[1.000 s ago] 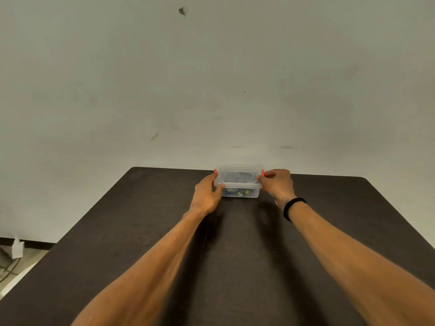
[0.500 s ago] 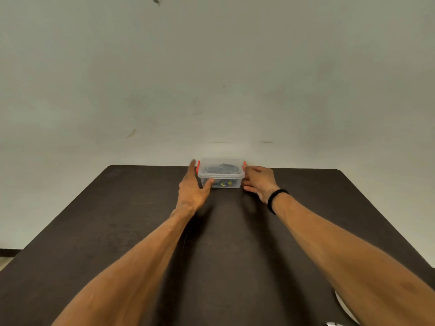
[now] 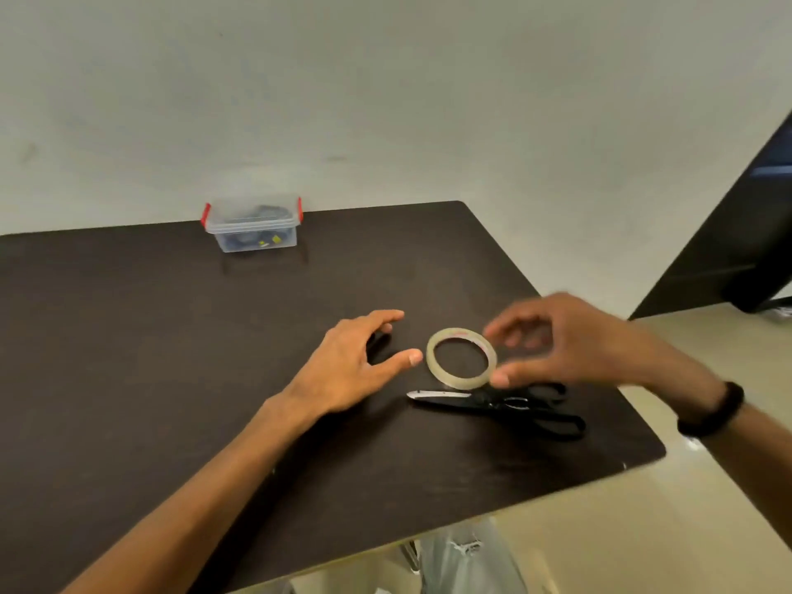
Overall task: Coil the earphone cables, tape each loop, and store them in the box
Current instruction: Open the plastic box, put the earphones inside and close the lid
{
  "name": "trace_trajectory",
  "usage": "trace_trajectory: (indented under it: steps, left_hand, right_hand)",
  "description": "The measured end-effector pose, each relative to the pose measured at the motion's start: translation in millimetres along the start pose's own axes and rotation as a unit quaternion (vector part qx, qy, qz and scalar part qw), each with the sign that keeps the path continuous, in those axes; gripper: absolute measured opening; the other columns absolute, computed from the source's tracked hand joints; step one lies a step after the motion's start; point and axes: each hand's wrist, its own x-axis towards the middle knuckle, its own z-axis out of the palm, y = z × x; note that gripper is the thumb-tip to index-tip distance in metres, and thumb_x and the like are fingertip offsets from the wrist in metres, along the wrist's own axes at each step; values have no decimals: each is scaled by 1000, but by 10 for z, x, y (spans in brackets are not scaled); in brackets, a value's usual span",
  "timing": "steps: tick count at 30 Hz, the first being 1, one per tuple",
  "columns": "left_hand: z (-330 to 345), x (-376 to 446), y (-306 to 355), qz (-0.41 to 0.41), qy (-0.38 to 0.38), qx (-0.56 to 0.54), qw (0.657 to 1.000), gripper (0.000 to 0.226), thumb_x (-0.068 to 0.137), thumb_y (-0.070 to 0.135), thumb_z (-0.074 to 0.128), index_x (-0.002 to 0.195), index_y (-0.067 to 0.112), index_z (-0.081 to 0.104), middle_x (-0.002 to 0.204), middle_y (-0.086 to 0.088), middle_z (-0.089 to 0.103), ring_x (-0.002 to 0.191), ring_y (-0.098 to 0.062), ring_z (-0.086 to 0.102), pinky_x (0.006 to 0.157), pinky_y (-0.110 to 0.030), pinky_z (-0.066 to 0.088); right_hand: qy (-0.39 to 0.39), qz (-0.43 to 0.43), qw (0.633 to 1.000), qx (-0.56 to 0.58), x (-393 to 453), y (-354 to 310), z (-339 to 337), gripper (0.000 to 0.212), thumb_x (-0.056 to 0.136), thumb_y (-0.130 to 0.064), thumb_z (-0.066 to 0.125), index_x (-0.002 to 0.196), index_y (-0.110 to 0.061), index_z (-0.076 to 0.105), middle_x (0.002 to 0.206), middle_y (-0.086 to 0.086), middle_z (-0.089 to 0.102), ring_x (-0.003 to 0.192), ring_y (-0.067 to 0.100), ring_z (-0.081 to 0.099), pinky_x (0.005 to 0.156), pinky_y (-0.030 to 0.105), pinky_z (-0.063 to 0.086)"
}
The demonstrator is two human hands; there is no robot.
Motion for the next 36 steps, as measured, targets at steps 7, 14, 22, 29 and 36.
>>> trace_trajectory:
  steps: [7,14,22,29,36]
  left_hand:
    - [233,259,370,45,-92,41,994,74,87,46,80,151,27,49,142,9,61,127,-4,54,114,-30,42]
    - [240,473,490,38,-171,34,984,87,78,44,89,153,33,45,138,15,61,124,-2,58,113,-25,43]
    - [225,604,521,36,-200,40,978,105,70,42,95,156,39,36,144,8,57,129,-8,55,113,-27,39]
    - [223,619,461,46,-142,29,988,105,76,50,89,159,43,25,139,10,64,125,-7,56,114,-28,36]
    - [241,606,397,48,-174,4,984,118,70,52,92,160,46,17,143,15,56,131,-2,50,115,-24,33]
  right_hand:
    - [-2,-18,988,-151,-450,555,418,61,79,-51,85,135,-35,65,138,-21,56,125,3,48,101,12,39]
    - [-3,-64,983,-169,-358,591,403,53,87,-49,78,136,-36,63,127,-19,57,118,2,44,104,23,44]
    - [30,-115,988,-102,-316,782,470,34,78,-43,78,110,-33,74,103,-24,57,102,2,54,88,14,45]
    - [101,-158,978,-89,-431,946,551,31,74,-38,77,104,-29,74,101,-22,60,97,2,58,82,15,50]
    - [311,-35,944,103,-459,1041,282,28,70,-14,88,95,-22,78,93,-10,74,88,12,71,78,25,60]
